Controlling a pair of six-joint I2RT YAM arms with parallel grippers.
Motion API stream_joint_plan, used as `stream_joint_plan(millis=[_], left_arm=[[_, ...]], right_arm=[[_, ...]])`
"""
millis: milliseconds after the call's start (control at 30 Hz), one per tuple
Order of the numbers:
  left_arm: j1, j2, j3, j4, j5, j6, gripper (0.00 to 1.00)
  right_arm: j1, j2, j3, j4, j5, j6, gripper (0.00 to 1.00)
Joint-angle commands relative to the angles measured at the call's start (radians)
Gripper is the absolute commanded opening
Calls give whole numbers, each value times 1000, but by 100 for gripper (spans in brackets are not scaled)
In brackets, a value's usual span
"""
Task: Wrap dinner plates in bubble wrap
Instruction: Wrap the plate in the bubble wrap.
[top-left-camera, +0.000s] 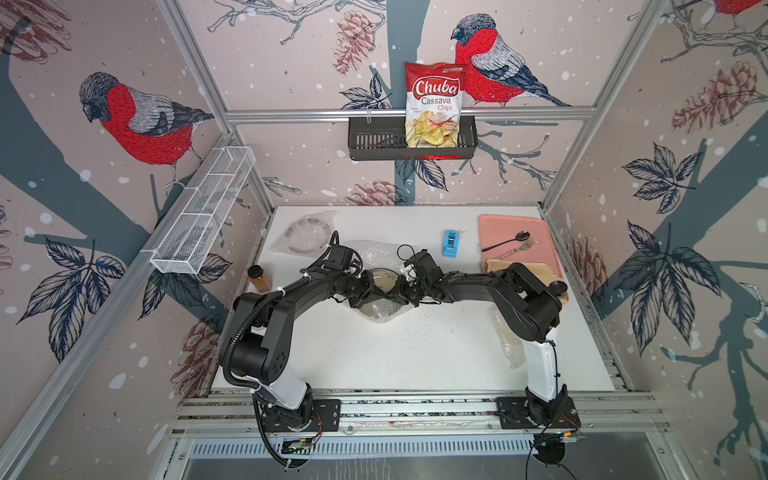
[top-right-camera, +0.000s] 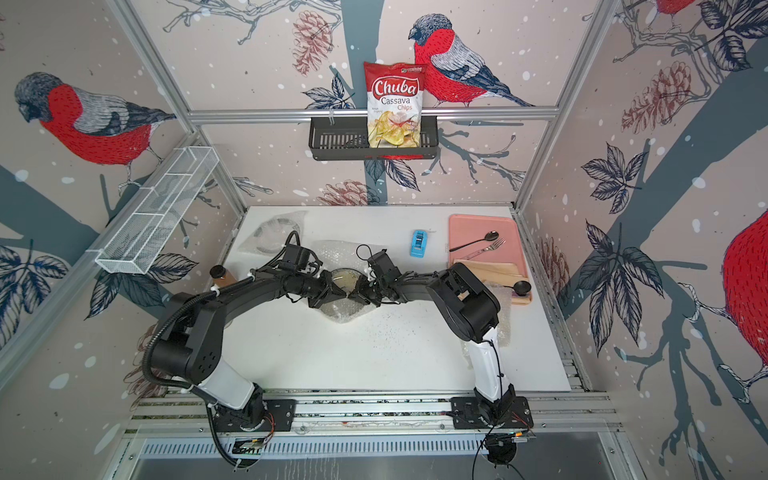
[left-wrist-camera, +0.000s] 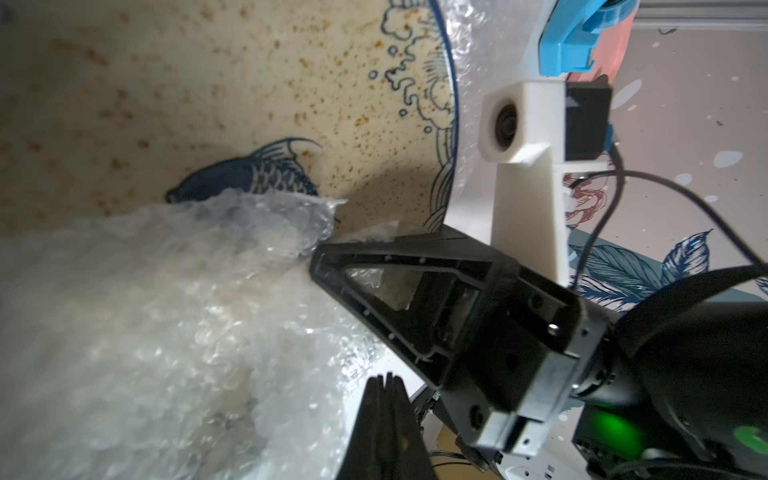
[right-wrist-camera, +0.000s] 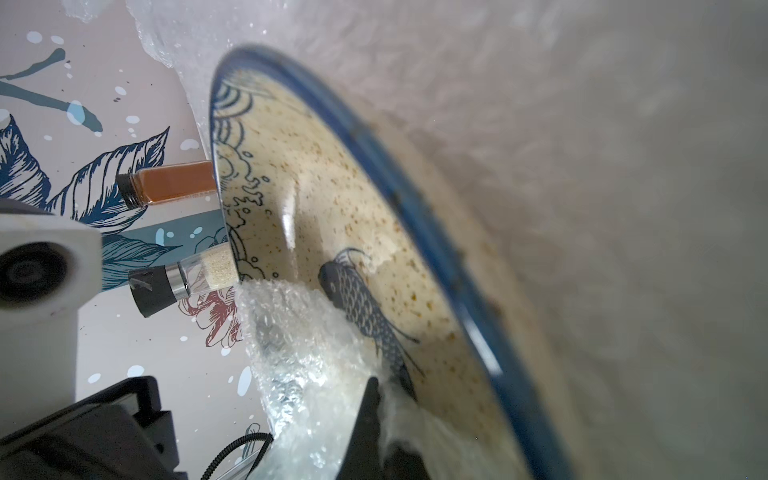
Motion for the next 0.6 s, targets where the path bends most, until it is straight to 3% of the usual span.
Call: stream_joint_plan(millis=[0,333,567], left_arm=[[3,18,-11,-43,-44,56,0],[33,87,-28,-48,-142,79,0],[39,105,-29,-27,-159,59,0]], right_arm=[[-5,-19,16,1,31,-9,10],[-34,-112,11,16,21,-30,25],[-120,-199,-9,-90,138,-224,38]])
